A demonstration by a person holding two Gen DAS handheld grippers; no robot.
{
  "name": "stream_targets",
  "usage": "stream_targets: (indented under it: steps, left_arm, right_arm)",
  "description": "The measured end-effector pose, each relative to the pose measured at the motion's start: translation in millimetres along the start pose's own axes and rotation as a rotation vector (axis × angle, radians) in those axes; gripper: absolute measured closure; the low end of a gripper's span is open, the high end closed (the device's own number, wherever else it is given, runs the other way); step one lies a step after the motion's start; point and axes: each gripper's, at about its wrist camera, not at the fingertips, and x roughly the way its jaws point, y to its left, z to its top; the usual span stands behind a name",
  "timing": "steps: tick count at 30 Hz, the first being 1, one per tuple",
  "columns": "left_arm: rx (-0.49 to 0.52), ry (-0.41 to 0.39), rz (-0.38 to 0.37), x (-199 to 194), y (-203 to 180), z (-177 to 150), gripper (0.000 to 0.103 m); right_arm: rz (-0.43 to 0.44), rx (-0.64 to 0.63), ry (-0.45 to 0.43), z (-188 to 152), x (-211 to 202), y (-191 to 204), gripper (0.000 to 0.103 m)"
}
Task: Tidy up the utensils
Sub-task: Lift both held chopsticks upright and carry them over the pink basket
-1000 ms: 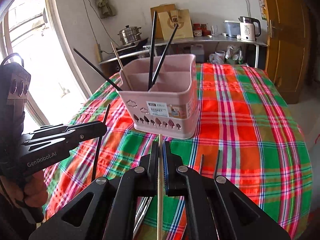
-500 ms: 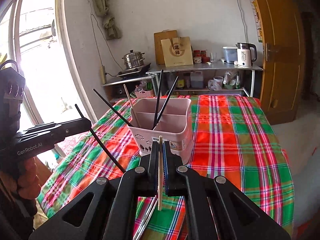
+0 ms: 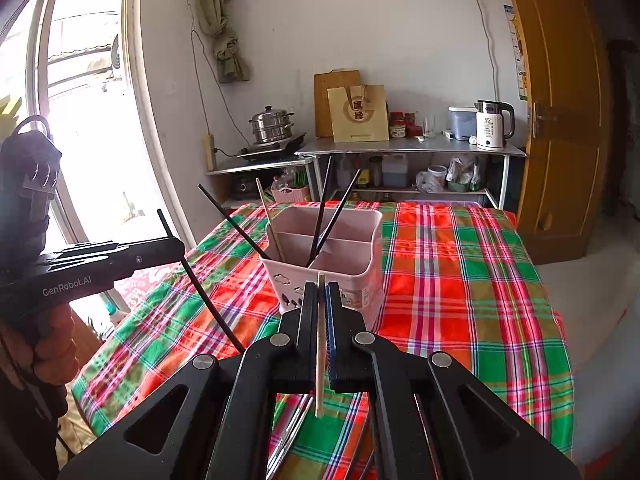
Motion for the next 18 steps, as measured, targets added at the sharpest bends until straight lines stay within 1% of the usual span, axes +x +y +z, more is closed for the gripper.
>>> stream_targets:
  steps: [5, 9, 15, 18]
  left_arm:
    - [-0.003, -0.018, -0.005, -6.1, 5.2, 17.1, 0.099]
    - [-0.017, -0.042, 0.000, -12.5, 13.1, 38.7, 0.099]
    - [-0.027, -0.099, 0.009, -24.7, 20.8, 77.7, 0.099]
    - [-0.013, -0.132, 0.026, -28.8, 21.6, 93.7, 0.099]
  right_arm:
    - [0.007, -0.012, -0.040, 17.7, 0.6, 1.8, 0.100]
    - [0.013, -0.011, -0.073, 35.7, 4.0, 3.4, 0.100]
    - [0.036, -0.004, -0.139, 66.6, 7.3, 7.6, 0.100]
    - [0.045, -0.006, -0.166, 79.2, 12.2, 10.0, 0.100]
